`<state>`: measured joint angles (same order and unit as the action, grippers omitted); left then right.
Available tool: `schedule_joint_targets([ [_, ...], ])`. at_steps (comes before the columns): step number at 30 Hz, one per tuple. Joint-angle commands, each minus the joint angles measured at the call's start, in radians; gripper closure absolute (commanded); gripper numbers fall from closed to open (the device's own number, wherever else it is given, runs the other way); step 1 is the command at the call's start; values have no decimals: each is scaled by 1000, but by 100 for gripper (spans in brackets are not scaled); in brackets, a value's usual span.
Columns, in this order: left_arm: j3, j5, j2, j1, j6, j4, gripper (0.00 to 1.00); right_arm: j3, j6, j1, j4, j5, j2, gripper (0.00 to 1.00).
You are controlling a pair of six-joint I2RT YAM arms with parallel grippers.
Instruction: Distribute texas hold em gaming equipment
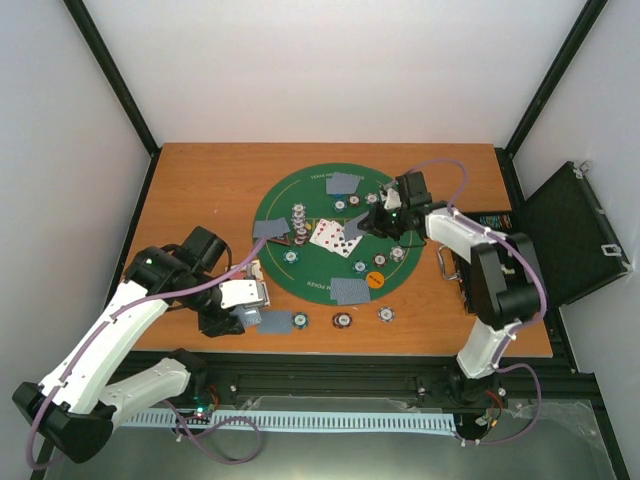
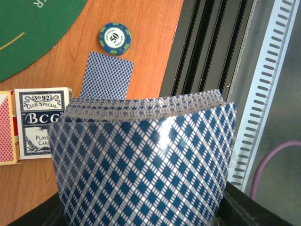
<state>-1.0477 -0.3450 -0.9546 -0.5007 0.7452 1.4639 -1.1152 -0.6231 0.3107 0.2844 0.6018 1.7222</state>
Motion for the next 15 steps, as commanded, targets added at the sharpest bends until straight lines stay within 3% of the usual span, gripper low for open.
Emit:
schedule_joint_targets([
  [1,-59,-23,-3,-2,10,7,63,-116,132,-18,133,-71,119,97],
  [5,-67,-25,-7,-2,8,10,64,-175,172,-28,186,-141,197,96],
  [6,-67,-25,-8,-2,9,11,64,-182,186,-27,198,-163,205,92],
  [12,-69,-29,-9,-2,5,11,64,-187,187,-27,255,-278,157,44],
  [15,-72,-29,-7,-2,3,12,64,-140,153,-23,233,-262,55,28],
])
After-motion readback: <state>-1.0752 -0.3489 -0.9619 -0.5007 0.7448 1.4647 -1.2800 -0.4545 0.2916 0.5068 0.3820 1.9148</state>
